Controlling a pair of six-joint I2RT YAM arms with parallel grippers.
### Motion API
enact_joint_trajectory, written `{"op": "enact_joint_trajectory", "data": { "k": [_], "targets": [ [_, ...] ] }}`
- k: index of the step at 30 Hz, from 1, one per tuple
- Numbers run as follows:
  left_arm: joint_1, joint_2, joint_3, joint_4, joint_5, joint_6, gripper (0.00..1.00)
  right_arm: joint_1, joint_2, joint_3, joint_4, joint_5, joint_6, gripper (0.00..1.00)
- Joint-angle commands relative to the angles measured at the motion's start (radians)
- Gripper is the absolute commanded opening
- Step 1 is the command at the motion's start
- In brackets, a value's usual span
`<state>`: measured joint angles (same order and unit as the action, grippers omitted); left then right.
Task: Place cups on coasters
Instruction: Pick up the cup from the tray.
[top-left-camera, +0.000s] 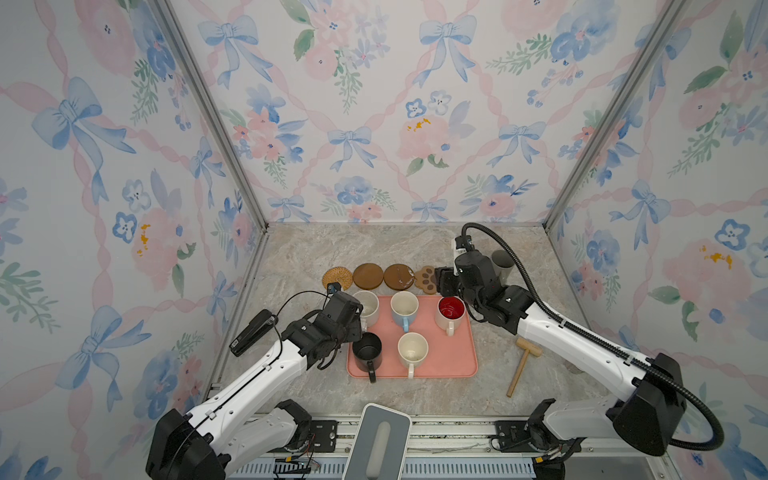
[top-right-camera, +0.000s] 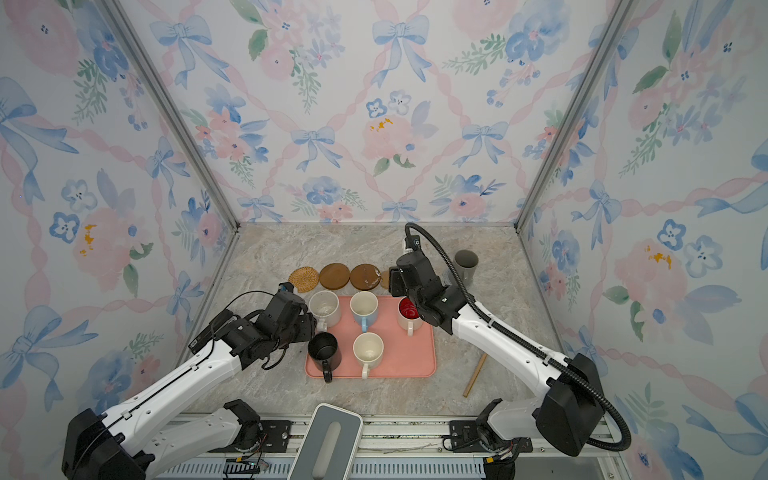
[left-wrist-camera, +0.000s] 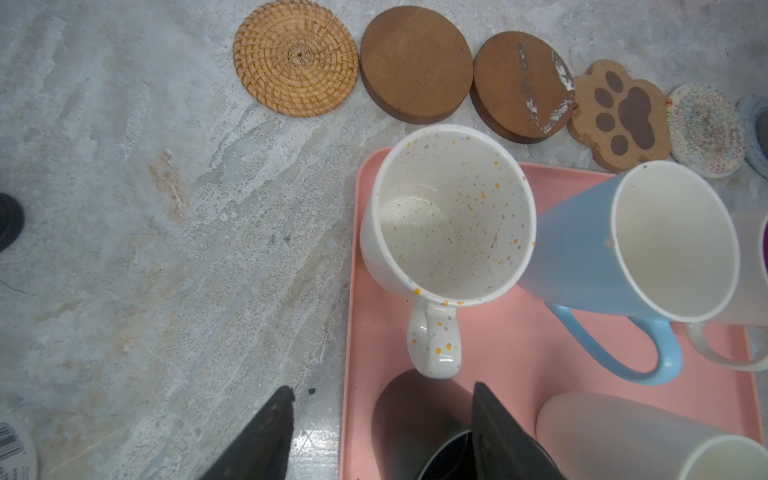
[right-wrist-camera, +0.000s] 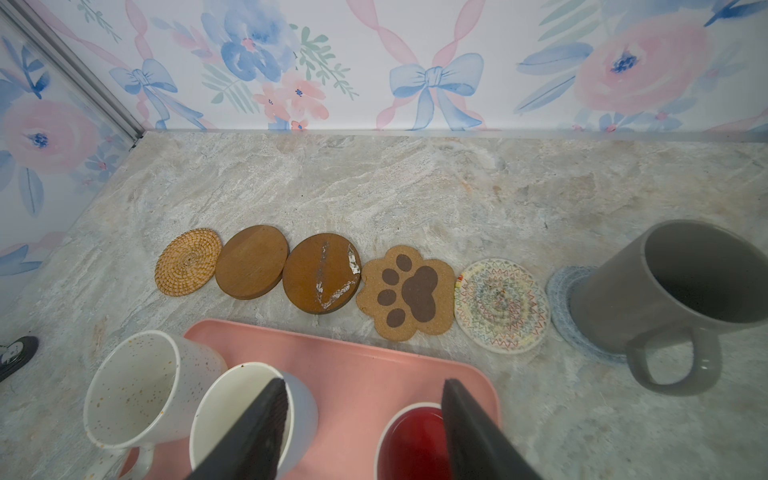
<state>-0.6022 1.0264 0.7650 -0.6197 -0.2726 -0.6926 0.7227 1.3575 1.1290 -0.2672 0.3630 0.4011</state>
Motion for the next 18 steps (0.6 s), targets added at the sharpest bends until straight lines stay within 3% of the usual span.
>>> {"op": "enact_joint_trajectory", "data": {
  "k": [1,18],
  "targets": [
    [-0.006,-0.015,0.016,-0.020,0.012,-0.006,0.64,-0.001,0.020,-0.010,0.018,-0.009,0.006,0.62],
    [-0.028,0.045,0.016,-0.016,0.055,-0.002,0.65,-0.004,0.053,-0.003,0.020,-0.025,0.007,0.63]
  ]
}}
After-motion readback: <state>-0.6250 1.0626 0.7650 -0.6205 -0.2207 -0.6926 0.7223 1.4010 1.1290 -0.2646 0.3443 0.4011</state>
